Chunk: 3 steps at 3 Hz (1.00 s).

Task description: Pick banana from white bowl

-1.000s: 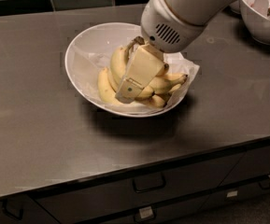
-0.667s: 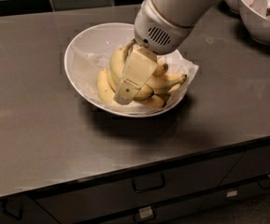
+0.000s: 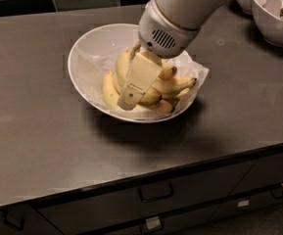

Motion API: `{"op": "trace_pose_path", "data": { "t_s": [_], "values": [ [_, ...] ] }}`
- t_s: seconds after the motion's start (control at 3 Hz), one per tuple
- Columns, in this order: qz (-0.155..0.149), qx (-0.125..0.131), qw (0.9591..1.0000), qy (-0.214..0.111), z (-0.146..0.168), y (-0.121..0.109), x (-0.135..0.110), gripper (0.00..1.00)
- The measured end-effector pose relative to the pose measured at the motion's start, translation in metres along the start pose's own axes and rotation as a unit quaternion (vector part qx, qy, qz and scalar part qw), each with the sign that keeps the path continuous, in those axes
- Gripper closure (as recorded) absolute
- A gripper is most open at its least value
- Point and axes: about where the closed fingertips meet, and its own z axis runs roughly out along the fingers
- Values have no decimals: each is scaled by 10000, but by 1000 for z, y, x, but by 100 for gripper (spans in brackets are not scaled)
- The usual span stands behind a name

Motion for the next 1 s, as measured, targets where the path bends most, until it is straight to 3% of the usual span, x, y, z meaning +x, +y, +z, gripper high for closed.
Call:
{"op": "trace_pose_path", "data": {
  "t_s": [0.67,1.0],
  "values": [
    [347,219,9988,254,16,-4,9,1],
    [398,223,9983,359,25,-4,7,13]
  ]
}}
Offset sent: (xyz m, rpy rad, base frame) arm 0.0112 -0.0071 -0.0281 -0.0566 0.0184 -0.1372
